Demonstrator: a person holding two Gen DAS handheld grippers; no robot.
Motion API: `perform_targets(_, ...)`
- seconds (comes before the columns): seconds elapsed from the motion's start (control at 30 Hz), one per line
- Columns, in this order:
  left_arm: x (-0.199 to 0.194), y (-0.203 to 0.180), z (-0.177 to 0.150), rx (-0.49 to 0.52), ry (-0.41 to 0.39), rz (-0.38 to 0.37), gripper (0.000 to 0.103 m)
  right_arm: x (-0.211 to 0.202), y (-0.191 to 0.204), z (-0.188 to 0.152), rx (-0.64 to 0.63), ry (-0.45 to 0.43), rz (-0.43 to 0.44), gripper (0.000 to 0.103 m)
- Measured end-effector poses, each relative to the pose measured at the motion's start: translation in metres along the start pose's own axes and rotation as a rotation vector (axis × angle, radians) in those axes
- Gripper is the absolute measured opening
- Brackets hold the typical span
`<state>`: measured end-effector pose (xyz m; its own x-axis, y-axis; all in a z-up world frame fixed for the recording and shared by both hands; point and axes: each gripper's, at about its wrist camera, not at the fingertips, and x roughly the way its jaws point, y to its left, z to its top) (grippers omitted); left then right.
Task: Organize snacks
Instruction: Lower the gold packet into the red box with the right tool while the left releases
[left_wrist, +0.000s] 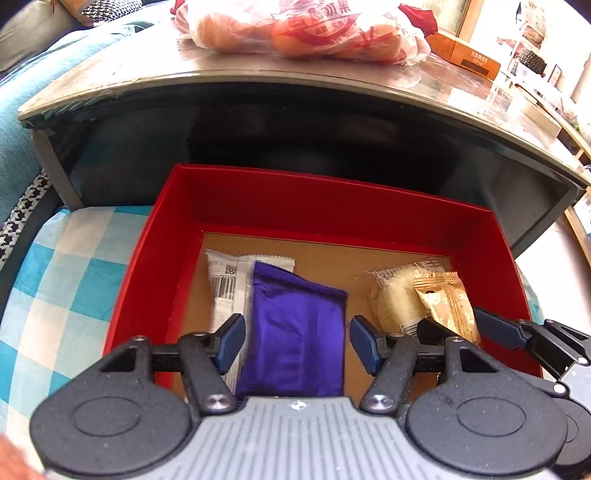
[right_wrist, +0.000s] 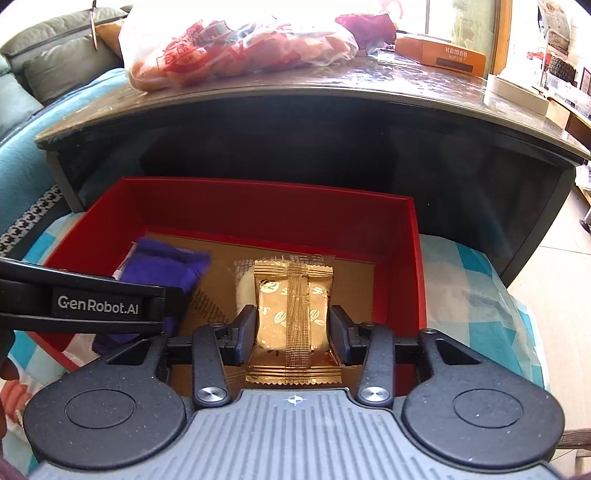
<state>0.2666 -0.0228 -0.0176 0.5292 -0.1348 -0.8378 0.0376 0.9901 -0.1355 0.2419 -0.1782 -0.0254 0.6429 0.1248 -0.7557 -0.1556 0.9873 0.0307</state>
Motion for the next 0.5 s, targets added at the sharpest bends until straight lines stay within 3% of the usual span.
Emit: perform_targets(0.5,-0.024,0.007,-0.002,-0.004,-0.024,0.017,0.096,-0.03,-0.01,0.004,0.034,-0.058,-0.02,0.064)
